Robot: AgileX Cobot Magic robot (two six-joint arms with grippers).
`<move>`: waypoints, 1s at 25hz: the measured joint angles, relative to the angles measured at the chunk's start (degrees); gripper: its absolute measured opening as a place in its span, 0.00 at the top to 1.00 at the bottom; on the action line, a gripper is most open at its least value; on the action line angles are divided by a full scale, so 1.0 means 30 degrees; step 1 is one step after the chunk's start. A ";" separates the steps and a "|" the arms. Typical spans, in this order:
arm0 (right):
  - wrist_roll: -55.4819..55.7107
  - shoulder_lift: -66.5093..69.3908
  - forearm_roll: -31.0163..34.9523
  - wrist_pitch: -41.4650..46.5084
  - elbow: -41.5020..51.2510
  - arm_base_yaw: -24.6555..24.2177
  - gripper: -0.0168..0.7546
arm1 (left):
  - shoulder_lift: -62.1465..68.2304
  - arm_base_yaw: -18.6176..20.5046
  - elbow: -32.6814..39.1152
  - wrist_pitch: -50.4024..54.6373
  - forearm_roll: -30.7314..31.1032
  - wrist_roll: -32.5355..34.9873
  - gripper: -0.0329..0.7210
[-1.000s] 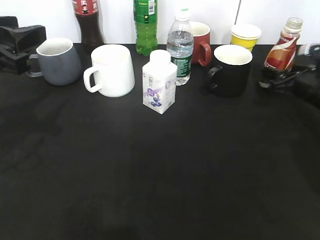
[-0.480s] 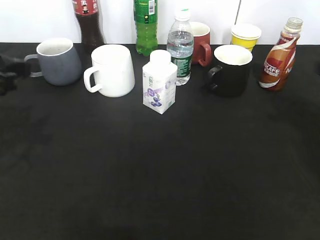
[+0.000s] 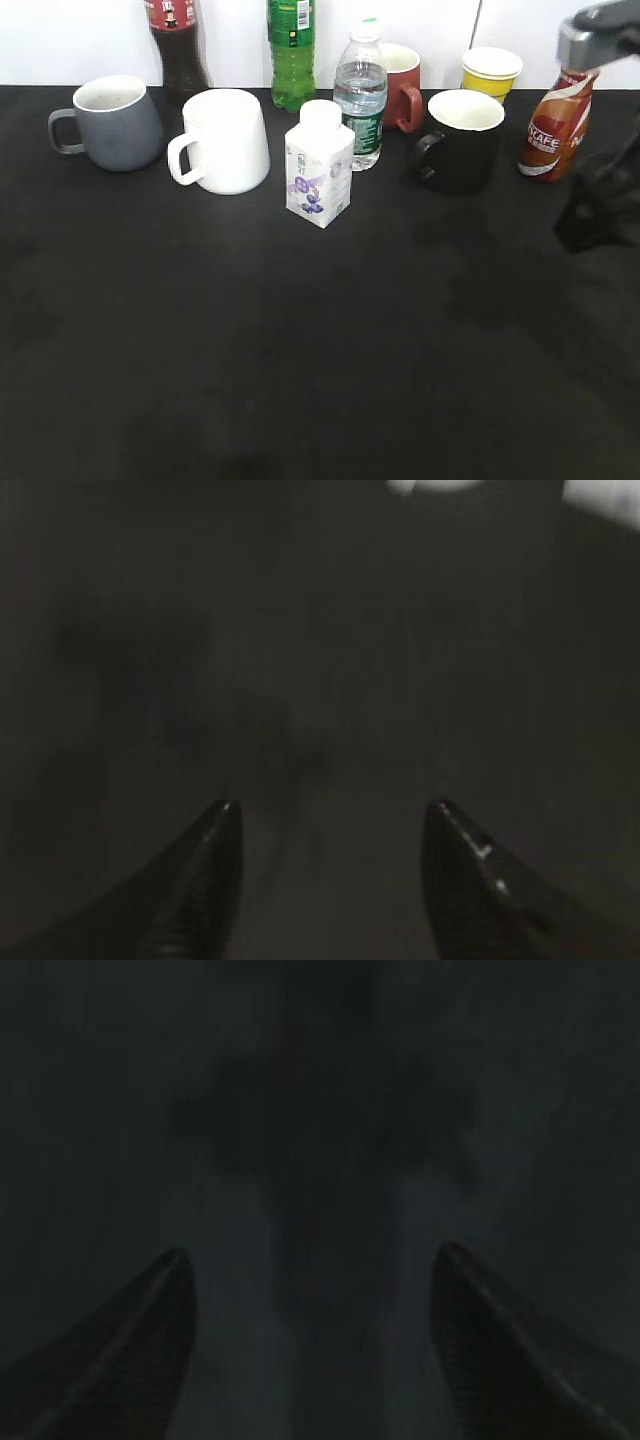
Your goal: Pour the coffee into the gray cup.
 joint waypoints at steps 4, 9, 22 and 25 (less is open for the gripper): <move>-0.1343 -0.1578 0.0562 0.0647 -0.0277 0.0029 0.24 | -0.2643 0.0000 -0.0231 0.4589 -0.0102 0.0000 0.38; -0.2254 -0.5093 0.1459 0.2784 -0.0300 0.0024 0.24 | -0.8977 -0.0021 -0.0271 0.4781 -0.1305 -0.0034 0.38; -0.0574 -1.6253 0.0113 0.3088 0.7338 0.0024 0.24 | -1.2831 -0.0021 0.5162 0.4541 0.0967 0.1175 0.38; -0.0569 -1.6269 0.0521 0.1463 0.9573 0.0024 0.24 | -1.2831 -0.0021 0.5357 0.3442 0.0967 0.1231 0.38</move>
